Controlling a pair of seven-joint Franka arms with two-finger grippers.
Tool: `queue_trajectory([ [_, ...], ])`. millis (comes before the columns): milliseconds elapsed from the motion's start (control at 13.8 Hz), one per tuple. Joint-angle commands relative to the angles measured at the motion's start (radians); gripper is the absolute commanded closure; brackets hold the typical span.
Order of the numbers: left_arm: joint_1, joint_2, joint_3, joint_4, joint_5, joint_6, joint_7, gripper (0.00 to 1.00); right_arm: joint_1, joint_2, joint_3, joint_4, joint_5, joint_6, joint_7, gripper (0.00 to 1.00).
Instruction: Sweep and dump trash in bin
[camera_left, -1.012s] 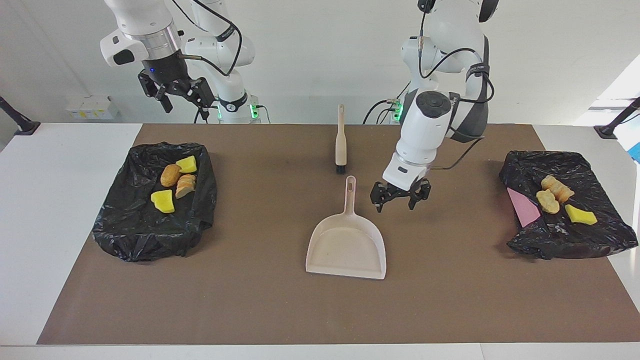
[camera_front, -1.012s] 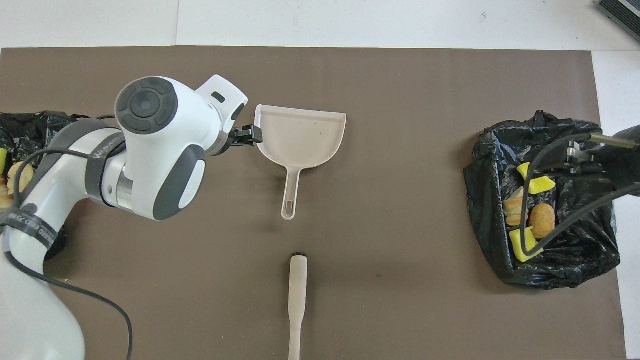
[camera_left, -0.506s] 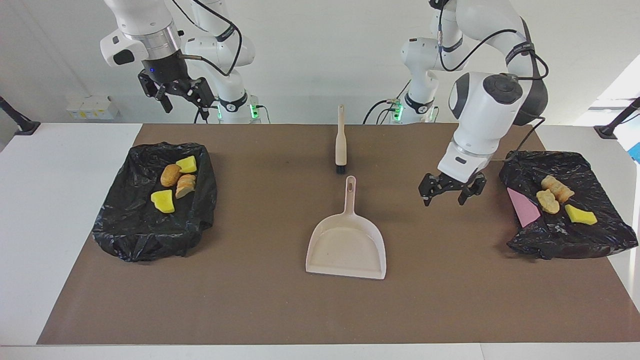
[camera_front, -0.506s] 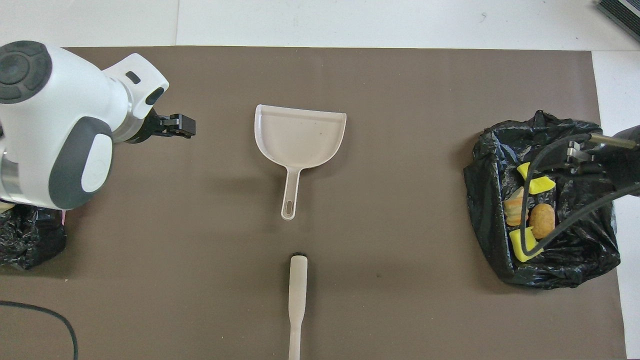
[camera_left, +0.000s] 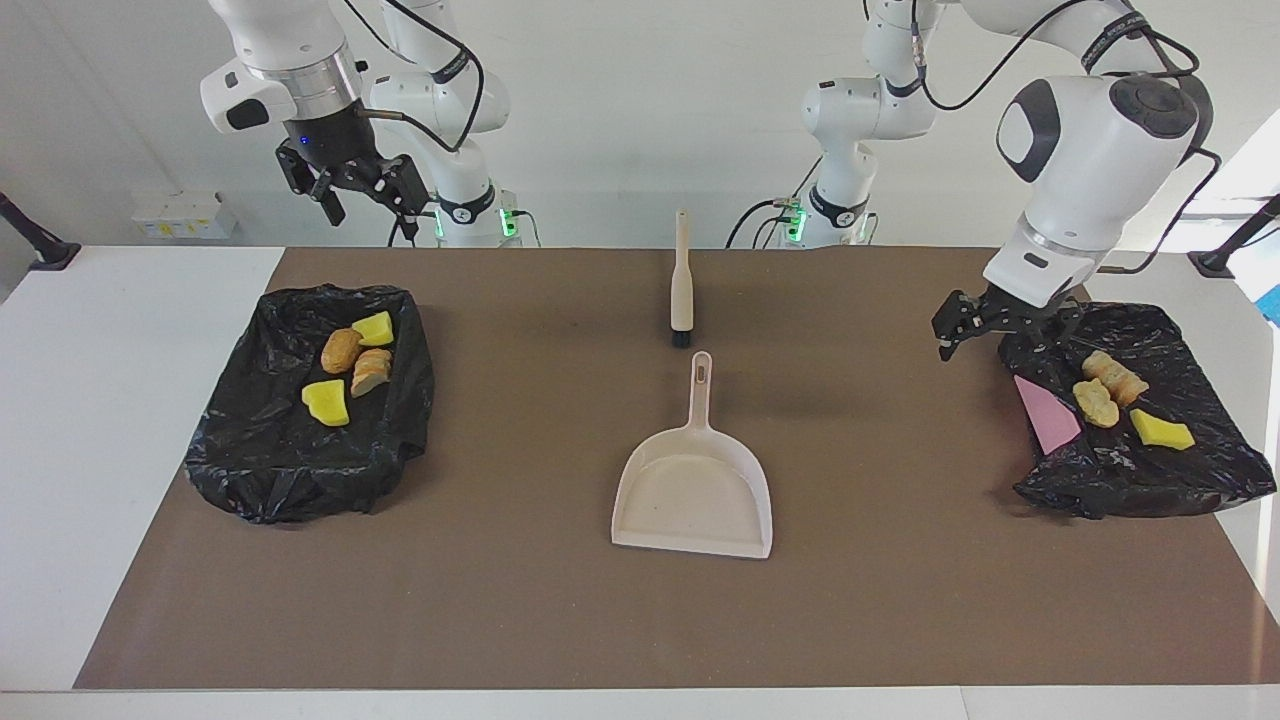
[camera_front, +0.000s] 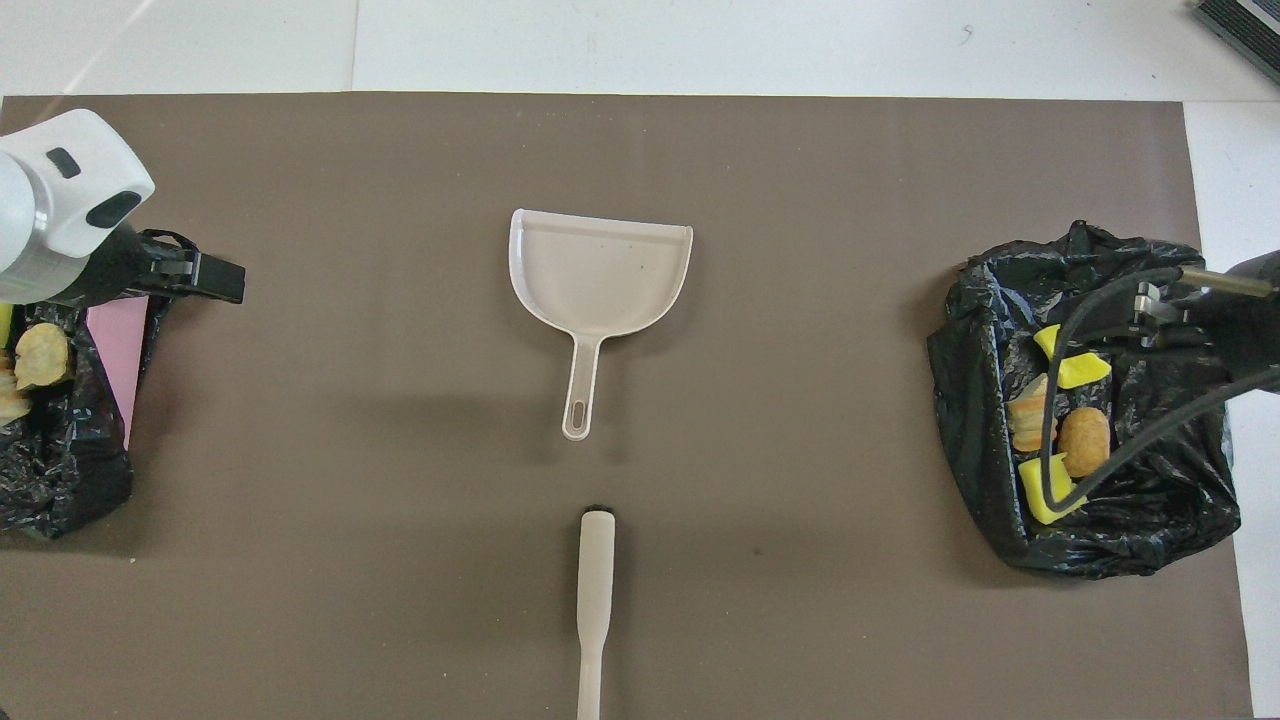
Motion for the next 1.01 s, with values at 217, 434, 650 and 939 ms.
queue_trajectory([
  [217,0.003,-0.027,-0.009,0.107,0.017,-0.205,0.026,0.0,-0.024,-0.02,-0.002,-0.024,0.023,0.004,-0.024,0.0],
  [434,0.0,-0.032,-0.005,0.144,0.014,-0.265,0.029,0.0,-0.017,-0.022,-0.002,-0.026,0.023,0.006,-0.024,0.0],
  [650,0.002,-0.036,-0.003,0.177,0.007,-0.29,0.044,0.0,-0.018,-0.02,-0.002,-0.024,0.024,0.012,-0.027,0.0],
  [939,0.003,-0.072,-0.006,0.148,0.001,-0.264,0.077,0.0,-0.017,-0.02,-0.002,-0.029,0.023,0.027,-0.025,0.0],
])
